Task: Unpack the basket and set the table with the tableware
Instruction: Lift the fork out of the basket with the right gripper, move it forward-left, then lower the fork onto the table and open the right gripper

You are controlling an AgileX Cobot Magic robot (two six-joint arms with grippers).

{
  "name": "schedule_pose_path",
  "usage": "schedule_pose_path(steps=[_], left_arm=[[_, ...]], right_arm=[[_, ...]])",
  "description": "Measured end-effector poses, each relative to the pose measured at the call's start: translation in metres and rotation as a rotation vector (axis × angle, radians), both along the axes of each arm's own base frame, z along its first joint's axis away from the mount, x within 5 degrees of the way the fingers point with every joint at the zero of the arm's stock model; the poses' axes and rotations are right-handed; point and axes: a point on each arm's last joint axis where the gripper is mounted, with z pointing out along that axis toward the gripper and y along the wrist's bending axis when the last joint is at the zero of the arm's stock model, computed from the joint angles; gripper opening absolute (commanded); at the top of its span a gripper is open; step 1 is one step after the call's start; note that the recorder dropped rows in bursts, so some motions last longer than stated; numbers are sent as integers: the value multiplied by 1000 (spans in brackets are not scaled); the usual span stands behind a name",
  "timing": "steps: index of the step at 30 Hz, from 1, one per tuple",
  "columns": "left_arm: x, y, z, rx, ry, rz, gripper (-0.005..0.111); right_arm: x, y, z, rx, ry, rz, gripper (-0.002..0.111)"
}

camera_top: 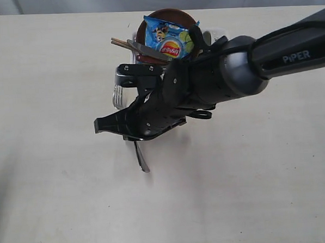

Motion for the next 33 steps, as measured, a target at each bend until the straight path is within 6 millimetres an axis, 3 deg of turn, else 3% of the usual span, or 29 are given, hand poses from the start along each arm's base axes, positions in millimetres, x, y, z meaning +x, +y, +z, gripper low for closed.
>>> schedule_pose_path(steps=[6,11,13,21,28,33], left_arm=[[0,0,0,0,0,0,0],[0,0,0,0,0,0,0],[0,0,0,0,0,0,0],[0,0,0,0,0,0,0],[0,0,0,0,0,0,0],[0,0,0,0,0,0,0]], right_arm=[[-1,0,-8,-17,25,3,4],[-3,0,-8,-19,43,9,40],[-3,0,-8,-17,44,8,45],[0,5,-1,-16,39,48,43],[12,22,27,-49,1,180,42],[23,20,35,-246,11,203,42]])
